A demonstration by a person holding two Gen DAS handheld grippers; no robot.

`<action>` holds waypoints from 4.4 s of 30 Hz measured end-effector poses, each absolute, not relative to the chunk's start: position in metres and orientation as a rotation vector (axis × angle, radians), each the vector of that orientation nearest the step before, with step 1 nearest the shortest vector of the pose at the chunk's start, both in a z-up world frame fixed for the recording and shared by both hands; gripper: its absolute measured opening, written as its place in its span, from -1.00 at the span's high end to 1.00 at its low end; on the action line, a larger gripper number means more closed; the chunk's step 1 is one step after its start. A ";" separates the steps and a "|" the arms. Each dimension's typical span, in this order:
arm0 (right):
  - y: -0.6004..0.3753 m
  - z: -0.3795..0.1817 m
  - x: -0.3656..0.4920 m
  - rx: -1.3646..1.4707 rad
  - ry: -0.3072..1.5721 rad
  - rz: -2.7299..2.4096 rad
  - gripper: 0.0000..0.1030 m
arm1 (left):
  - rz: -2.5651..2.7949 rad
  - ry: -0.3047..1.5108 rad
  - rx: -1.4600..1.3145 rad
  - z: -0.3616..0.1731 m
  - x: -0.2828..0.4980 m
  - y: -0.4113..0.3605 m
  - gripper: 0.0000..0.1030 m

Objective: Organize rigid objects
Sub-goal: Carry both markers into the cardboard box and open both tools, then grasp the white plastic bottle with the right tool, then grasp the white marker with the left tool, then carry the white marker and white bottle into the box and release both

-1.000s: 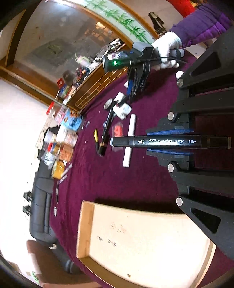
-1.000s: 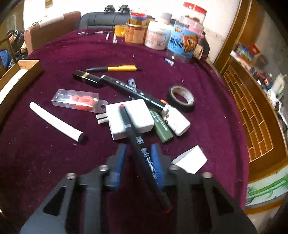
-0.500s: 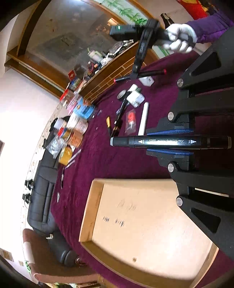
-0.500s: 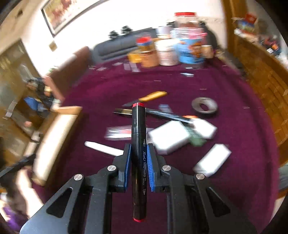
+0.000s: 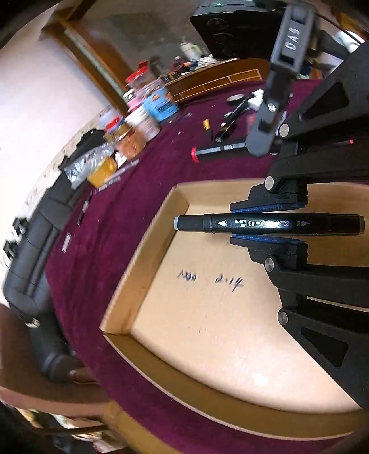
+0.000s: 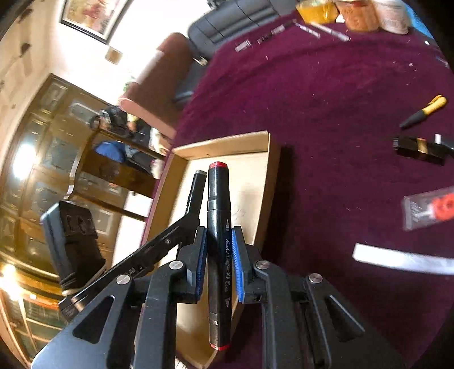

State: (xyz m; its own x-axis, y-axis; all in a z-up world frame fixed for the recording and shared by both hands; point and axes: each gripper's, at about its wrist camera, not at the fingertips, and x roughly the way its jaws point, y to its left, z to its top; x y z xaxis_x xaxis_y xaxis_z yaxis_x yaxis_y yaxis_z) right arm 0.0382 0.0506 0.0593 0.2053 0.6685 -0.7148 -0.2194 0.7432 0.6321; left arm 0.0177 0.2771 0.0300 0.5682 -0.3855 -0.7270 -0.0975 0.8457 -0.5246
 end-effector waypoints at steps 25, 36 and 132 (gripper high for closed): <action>-0.042 0.169 -0.064 -0.041 0.615 0.354 -0.27 | -0.199 0.896 -0.671 0.015 0.023 0.287 0.29; -0.249 0.089 -0.156 0.109 0.909 0.092 -0.62 | -0.416 0.671 -0.420 0.123 -0.065 0.194 -0.52; 0.072 0.091 0.025 0.172 1.027 0.588 0.51 | -0.148 0.858 -0.475 0.054 -0.011 0.304 0.35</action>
